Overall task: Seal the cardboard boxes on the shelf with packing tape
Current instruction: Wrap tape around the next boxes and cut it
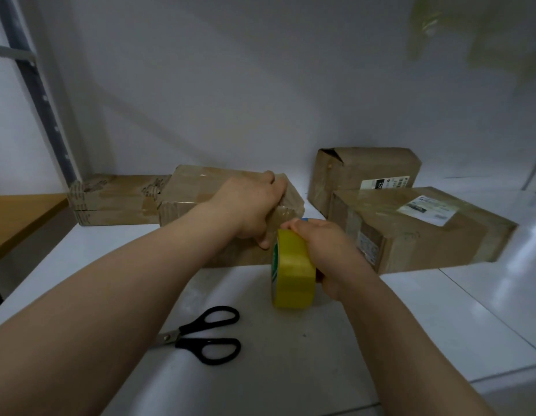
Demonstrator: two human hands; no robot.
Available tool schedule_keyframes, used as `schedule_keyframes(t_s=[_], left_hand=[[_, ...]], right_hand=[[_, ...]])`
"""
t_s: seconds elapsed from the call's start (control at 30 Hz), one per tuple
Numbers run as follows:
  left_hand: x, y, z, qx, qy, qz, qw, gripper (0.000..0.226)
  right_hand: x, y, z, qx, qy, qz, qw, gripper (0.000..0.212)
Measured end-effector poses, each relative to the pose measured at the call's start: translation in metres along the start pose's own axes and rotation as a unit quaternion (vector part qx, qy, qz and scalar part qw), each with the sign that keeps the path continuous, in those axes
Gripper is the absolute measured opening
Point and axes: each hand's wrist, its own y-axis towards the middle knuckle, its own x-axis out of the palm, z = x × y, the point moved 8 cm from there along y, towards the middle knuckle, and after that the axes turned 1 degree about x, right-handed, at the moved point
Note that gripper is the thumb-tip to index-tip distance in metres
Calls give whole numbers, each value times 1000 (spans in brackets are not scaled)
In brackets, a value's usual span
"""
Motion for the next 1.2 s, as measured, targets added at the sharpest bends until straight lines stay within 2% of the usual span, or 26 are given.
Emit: schedule_keyframes(t_s=[0.1, 0.2, 0.27, 0.4, 0.57, 0.67, 0.77, 0.8, 0.9, 0.97, 1.07, 1.13, 1.2], left_hand=[[4, -1, 0, 8, 0, 7, 1000, 74], [11, -3, 5, 32, -1, 4, 999, 93], [15, -2, 8, 38, -4, -3, 999, 96], [16, 4, 8, 46, -5, -40, 998, 95], [17, 10, 19, 49, 1, -44, 998, 90], [26, 3, 7, 9, -5, -74, 997, 106], [23, -3, -10, -5, -14, -75, 997, 120], [21, -1, -14, -3, -20, -63, 998, 118], [13, 6, -25, -6, -29, -41, 999, 116], [7, 8, -32, -10, -52, -56, 997, 115], [-14, 12, -43, -5, -107, -64, 992, 100], [-35, 19, -55, -13, -153, -46, 987, 77], [-47, 26, -63, -15, -184, -52, 981, 42]], right_hand=[[0, 5, -3, 13, 3, -2, 1000, 23], [1, 6, -5, 14, 7, -17, 1000, 19], [1, 5, -6, 13, -4, -17, 1000, 19], [4, 3, -3, 25, 1, -10, 1000, 15], [6, 3, -3, 14, 35, -3, 999, 17], [6, 0, -5, 10, 45, -25, 999, 22], [14, -10, -6, -18, 81, -103, 991, 27], [17, -14, -7, -51, 100, -124, 986, 32], [17, -29, -4, -149, 106, -130, 974, 74], [16, -35, -11, -203, 94, -124, 967, 78], [10, -45, -44, -265, 125, -127, 948, 78], [5, -51, -78, -312, 145, -134, 929, 77], [3, -52, -110, -342, 155, -148, 915, 75]])
